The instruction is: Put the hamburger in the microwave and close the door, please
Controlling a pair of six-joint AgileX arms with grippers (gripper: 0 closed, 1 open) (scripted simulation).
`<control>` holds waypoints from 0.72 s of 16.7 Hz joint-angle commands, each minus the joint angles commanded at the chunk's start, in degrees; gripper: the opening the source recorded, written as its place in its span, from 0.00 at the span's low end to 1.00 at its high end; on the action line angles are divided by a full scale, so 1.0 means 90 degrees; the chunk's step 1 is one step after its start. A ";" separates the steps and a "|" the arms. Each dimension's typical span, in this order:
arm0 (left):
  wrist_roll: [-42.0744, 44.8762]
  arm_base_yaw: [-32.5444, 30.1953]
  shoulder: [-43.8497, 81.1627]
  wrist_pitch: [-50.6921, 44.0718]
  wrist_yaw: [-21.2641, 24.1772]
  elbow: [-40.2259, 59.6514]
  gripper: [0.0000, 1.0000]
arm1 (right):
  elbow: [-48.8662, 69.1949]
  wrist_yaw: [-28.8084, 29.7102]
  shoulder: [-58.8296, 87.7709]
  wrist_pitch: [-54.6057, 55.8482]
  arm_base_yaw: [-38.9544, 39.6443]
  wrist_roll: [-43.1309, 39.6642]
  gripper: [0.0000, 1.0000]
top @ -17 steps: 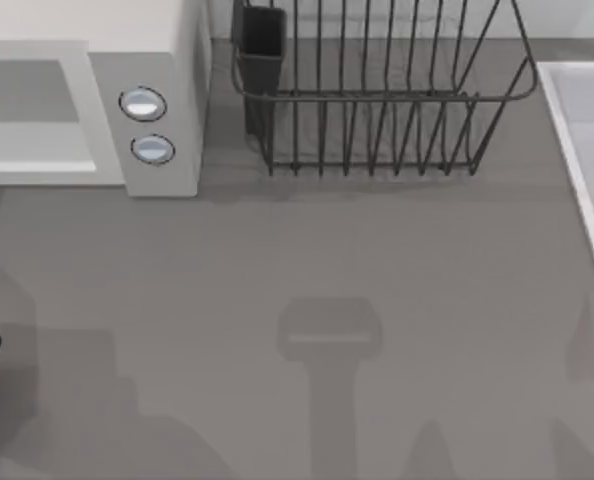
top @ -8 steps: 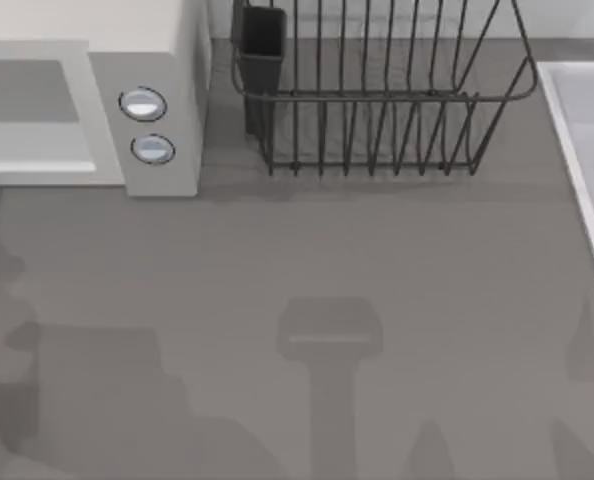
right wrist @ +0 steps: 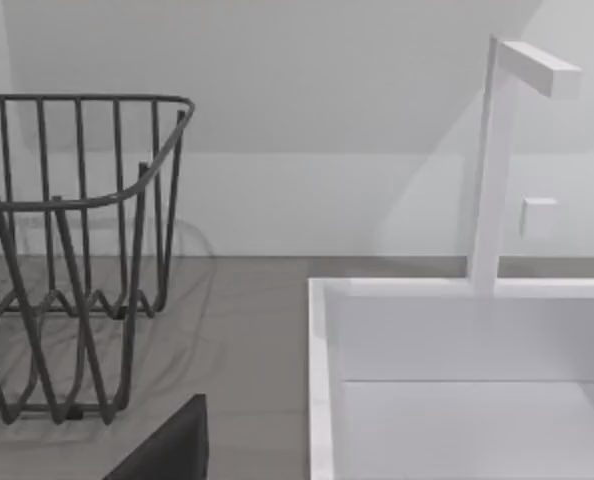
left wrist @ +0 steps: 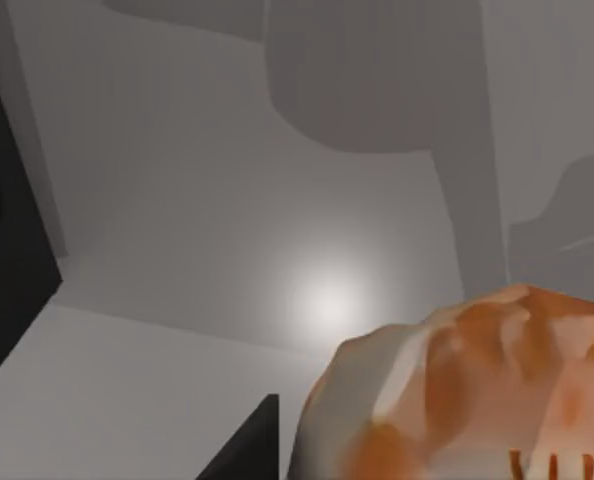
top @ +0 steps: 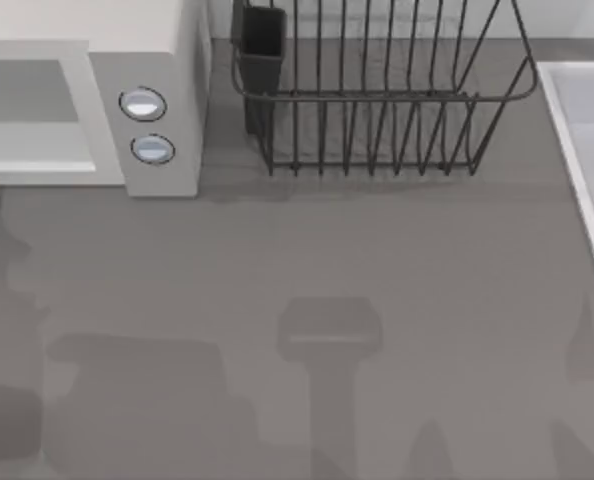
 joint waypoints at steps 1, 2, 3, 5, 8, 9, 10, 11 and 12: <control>0.0013 0.0011 0.0025 0.0018 -0.0004 -0.0018 0.00 | 0.0000 0.0000 0.0000 0.0000 0.0000 0.0000 1.00; 0.0013 0.0011 0.0026 0.0018 -0.0003 -0.0018 0.00 | 0.0000 0.0000 0.0000 0.0000 0.0000 0.0000 1.00; 0.0001 0.0015 0.0043 0.0080 0.0005 -0.0016 0.00 | 0.0000 0.0000 0.0000 0.0000 0.0000 0.0000 1.00; -0.0053 0.0026 0.0142 0.0404 0.0051 -0.0011 0.00 | 0.0000 0.0000 0.0000 0.0000 0.0000 0.0000 1.00; -0.0190 0.0037 0.0465 0.1383 0.0183 -0.0035 0.00 | 0.0000 0.0000 0.0000 0.0000 0.0000 0.0000 1.00; -0.0249 0.0038 0.0622 0.1839 0.0241 -0.0062 0.00 | 0.0000 0.0000 0.0000 0.0000 0.0000 0.0000 1.00; -0.0314 0.0037 0.0800 0.2359 0.0305 -0.0102 0.00 | 0.0000 0.0000 0.0000 0.0000 0.0000 0.0000 1.00; -0.0386 0.0035 0.0994 0.2936 0.0374 -0.0156 0.00 | 0.0000 0.0000 0.0000 0.0000 0.0000 0.0000 1.00; -0.0464 0.0031 0.1199 0.3561 0.0446 -0.0224 0.00 | 0.0000 0.0000 0.0000 0.0000 0.0000 0.0000 1.00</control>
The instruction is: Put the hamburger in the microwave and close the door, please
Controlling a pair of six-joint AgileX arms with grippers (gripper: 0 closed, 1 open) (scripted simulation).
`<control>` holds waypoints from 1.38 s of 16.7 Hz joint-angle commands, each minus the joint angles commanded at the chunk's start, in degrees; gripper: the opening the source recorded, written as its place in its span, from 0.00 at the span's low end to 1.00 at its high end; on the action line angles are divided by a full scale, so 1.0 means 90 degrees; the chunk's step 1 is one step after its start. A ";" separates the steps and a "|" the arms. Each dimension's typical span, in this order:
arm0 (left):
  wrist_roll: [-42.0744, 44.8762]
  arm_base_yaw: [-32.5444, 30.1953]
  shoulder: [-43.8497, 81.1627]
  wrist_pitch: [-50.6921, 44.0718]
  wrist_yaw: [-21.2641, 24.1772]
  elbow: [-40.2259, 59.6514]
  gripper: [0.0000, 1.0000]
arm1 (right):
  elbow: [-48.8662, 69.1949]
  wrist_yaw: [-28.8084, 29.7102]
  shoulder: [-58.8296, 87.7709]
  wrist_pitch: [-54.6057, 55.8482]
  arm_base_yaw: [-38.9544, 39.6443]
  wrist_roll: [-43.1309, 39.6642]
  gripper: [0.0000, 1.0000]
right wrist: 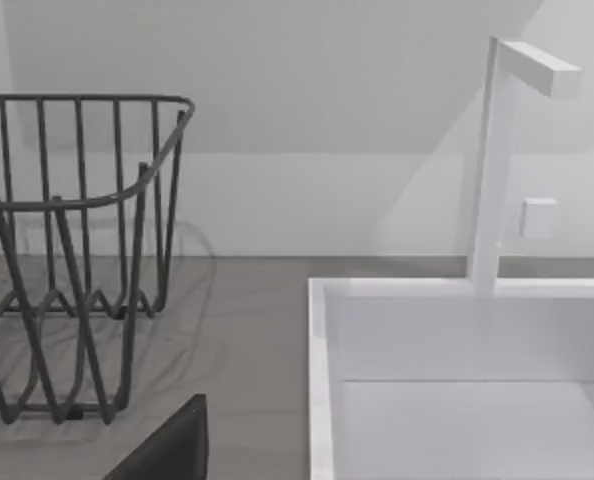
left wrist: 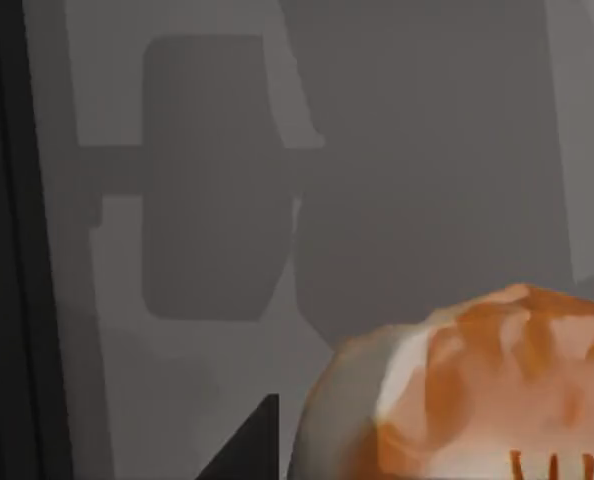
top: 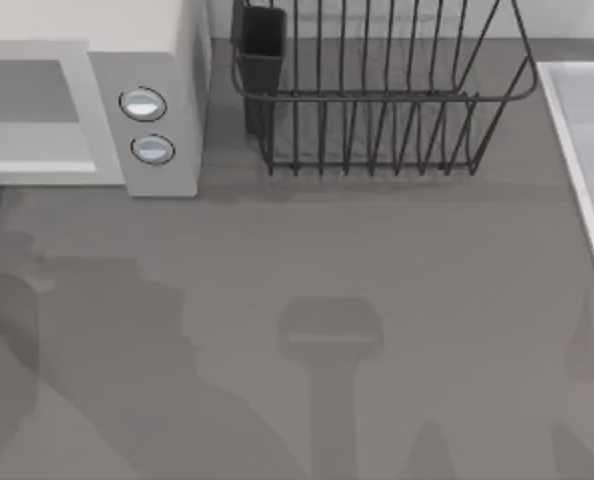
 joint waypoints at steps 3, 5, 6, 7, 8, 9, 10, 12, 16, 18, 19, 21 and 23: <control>-0.0273 -0.0019 0.0631 0.2072 0.0233 -0.0276 0.00 | 0.0000 0.0000 0.0000 0.0000 0.0000 0.0000 1.00; -0.0476 -0.0038 0.1018 0.3538 0.0392 -0.0496 0.00 | 0.0000 0.0000 0.0000 0.0000 0.0000 0.0000 1.00; -0.0579 -0.0049 0.1195 0.4268 0.0471 -0.0611 0.00 | 0.0000 0.0000 0.0000 0.0000 0.0000 0.0000 1.00; -0.0679 -0.0061 0.1362 0.4982 0.0547 -0.0728 0.00 | 0.0000 0.0000 0.0000 0.0000 0.0000 0.0000 1.00; -0.0776 -0.0074 0.1521 0.5665 0.0620 -0.0847 0.00 | 0.0000 0.0000 0.0000 0.0000 0.0000 0.0000 1.00; -0.0868 -0.0087 0.1674 0.6304 0.0690 -0.0966 0.00 | 0.0000 0.0000 0.0000 0.0000 0.0000 0.0000 1.00; -0.0952 -0.0100 0.1817 0.6886 0.0755 -0.1080 0.00 | 0.0000 0.0000 0.0000 0.0000 0.0000 0.0000 1.00; -0.1095 -0.0123 0.2065 0.7856 0.0871 -0.1273 0.00 | 0.0000 0.0000 0.0000 0.0000 0.0000 0.0000 1.00; -0.1256 -0.0149 0.2348 0.9005 0.1023 -0.1450 0.00 | 0.0000 0.0000 0.0000 0.0000 0.0000 0.0000 1.00; -0.1276 -0.0152 0.2386 0.9175 0.1047 -0.1464 0.00 | 0.0000 0.0000 0.0000 0.0000 0.0000 0.0000 1.00; -0.1276 -0.0152 0.2386 0.9175 0.1047 -0.1464 0.00 | 0.0000 0.0000 0.0000 0.0000 0.0000 0.0000 1.00; -0.1276 -0.0152 0.2386 0.9175 0.1047 -0.1464 0.00 | 0.0000 0.0000 0.0000 0.0000 0.0000 0.0000 1.00; -0.1258 -0.0119 0.2375 0.9149 0.1034 -0.1431 0.00 | 0.0000 0.0000 0.0000 0.0000 0.0000 0.0000 1.00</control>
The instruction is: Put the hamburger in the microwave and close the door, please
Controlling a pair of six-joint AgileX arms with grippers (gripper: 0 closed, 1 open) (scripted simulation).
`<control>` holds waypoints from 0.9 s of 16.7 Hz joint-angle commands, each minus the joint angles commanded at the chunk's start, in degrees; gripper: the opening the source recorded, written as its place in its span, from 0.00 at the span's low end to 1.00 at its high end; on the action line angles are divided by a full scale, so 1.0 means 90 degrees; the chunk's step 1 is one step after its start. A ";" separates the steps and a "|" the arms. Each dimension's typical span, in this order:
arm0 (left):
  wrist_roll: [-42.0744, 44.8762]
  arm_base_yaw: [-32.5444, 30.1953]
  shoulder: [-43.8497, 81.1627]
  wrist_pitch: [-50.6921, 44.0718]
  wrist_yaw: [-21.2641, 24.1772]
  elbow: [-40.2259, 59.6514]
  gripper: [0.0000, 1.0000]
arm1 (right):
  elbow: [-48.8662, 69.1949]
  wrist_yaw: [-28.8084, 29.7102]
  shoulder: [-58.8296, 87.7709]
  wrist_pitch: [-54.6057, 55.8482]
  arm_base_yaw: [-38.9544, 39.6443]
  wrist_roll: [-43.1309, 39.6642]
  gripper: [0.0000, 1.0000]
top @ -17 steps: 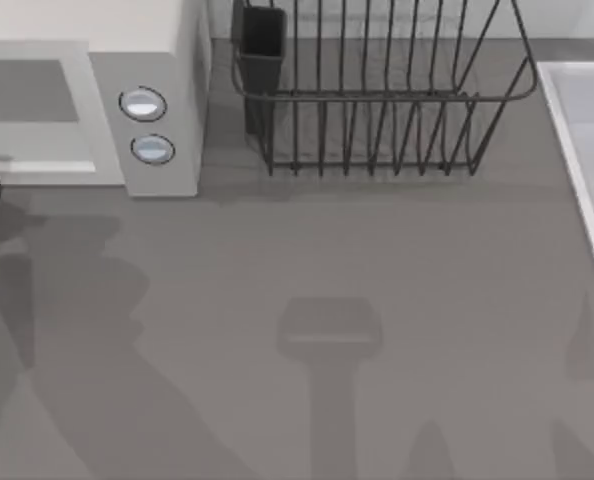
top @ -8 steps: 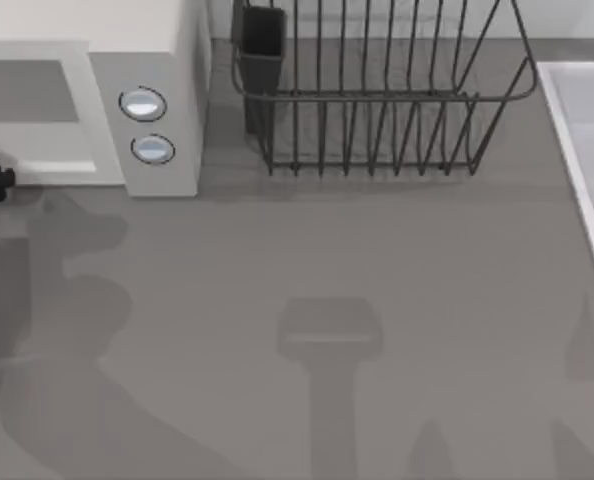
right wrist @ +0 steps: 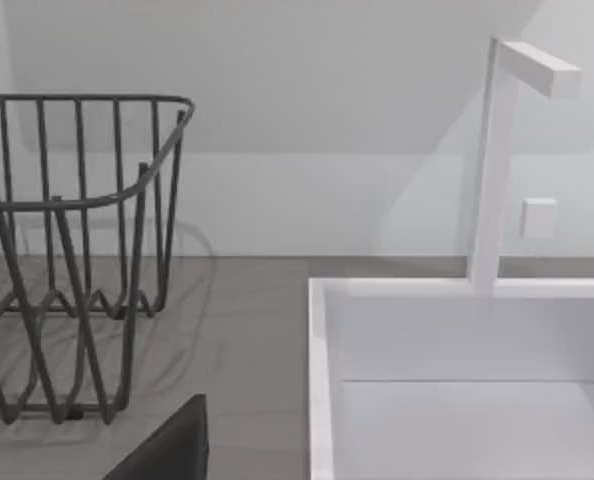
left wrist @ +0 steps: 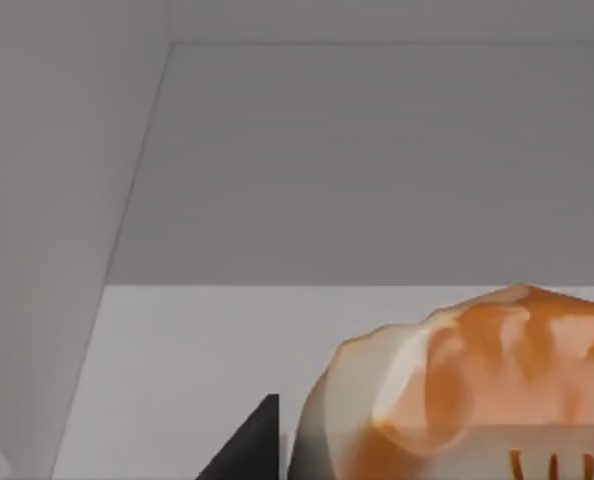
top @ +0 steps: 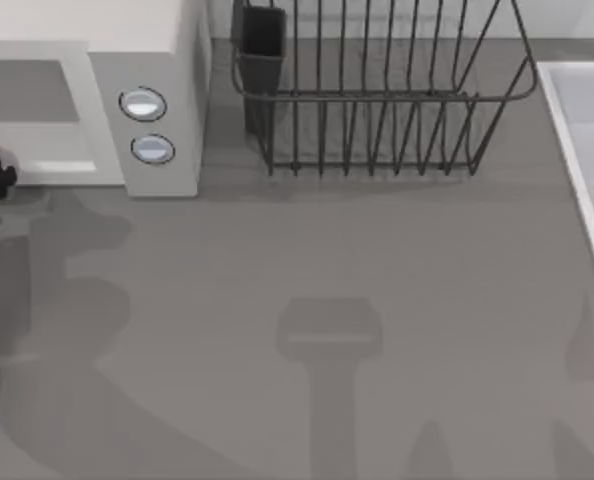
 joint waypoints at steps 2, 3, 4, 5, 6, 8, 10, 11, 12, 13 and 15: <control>0.0004 -0.0035 0.0206 -0.0144 -0.0035 0.0216 0.00 | 0.0000 0.0000 0.0000 0.0000 0.0000 0.0000 1.00; -0.0003 -0.0059 0.0382 -0.0239 -0.0060 0.0425 0.00 | 0.0000 0.0000 0.0000 0.0000 0.0000 0.0000 1.00; -0.0017 -0.0085 0.0574 -0.0339 -0.0089 0.0701 0.00 | 0.0000 0.0000 0.0000 0.0000 0.0000 0.0000 1.00; -0.0034 -0.0109 0.0760 -0.0448 -0.0120 0.1033 0.00 | 0.0000 0.0000 0.0000 0.0000 0.0000 0.0000 1.00; -0.0053 -0.0131 0.0938 -0.0558 -0.0151 0.1388 0.00 | 0.0000 0.0000 0.0000 0.0000 0.0000 0.0000 1.00; -0.0093 -0.0175 0.1223 -0.0761 -0.0208 0.1990 0.00 | 0.0000 0.0000 0.0000 0.0000 0.0000 0.0000 1.00; -0.0131 -0.0235 0.1479 -0.0946 -0.0247 0.2421 0.00 | 0.0000 0.0000 0.0000 0.0000 0.0000 0.0000 1.00; -0.0147 -0.0272 0.1601 -0.1029 -0.0262 0.2691 0.00 | 0.0000 0.0000 0.0000 0.0000 0.0000 0.0000 1.00; -0.0161 -0.0311 0.1724 -0.1115 -0.0276 0.3021 0.00 | 0.0000 0.0000 0.0000 0.0000 0.0000 0.0000 1.00; -0.0170 -0.0346 0.1867 -0.1218 -0.0289 0.3394 0.00 | 0.0000 0.0000 0.0000 0.0000 0.0000 0.0000 1.00; -0.0192 -0.0419 0.2199 -0.1464 -0.0326 0.4072 0.00 | 0.0000 0.0000 0.0000 0.0000 0.0000 0.0000 1.00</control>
